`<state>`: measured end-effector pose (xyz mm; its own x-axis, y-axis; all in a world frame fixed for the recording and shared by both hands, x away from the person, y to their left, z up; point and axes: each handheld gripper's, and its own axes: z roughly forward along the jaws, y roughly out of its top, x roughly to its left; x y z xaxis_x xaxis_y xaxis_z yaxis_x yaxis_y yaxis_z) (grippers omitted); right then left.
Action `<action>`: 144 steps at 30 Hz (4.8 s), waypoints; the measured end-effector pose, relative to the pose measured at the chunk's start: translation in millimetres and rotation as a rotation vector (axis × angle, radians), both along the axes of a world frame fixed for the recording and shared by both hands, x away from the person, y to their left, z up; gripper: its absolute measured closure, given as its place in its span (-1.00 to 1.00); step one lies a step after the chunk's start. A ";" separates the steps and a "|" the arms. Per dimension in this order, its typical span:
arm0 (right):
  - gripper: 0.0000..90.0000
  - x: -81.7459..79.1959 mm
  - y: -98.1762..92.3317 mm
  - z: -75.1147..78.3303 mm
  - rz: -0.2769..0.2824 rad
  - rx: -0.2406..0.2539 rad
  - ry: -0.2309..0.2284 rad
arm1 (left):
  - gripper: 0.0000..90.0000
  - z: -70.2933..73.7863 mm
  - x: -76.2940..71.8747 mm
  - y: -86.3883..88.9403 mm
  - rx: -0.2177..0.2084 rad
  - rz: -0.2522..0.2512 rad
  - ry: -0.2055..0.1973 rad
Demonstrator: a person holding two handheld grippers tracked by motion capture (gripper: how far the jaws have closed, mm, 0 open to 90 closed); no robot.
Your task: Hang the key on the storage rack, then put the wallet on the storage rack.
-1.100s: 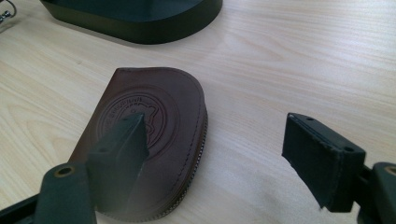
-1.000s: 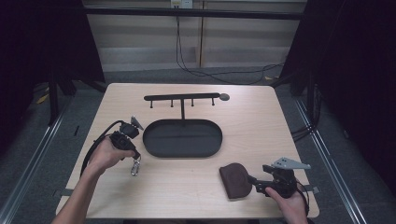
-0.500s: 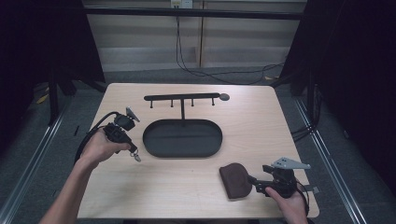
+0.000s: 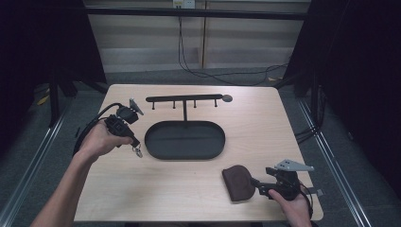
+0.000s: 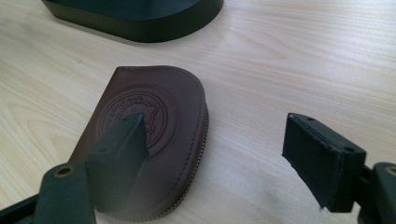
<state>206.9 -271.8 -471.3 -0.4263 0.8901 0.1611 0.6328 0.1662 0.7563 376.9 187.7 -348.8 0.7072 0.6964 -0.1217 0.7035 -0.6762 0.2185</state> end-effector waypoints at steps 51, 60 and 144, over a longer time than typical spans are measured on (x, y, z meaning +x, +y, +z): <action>-0.53 -0.7 -0.8 0.1 0.010 0.004 0.000 | 0.99 66.3 65.1 -50.8 0.040 -0.013 -0.044; -0.53 -0.7 -1.0 0.0 0.011 0.007 0.001 | 0.99 69.2 75.7 -55.1 0.027 -0.007 -0.047; -0.52 2.4 -0.1 -1.1 0.010 0.004 0.016 | -0.09 -12.8 -27.5 44.9 -0.356 0.158 -0.311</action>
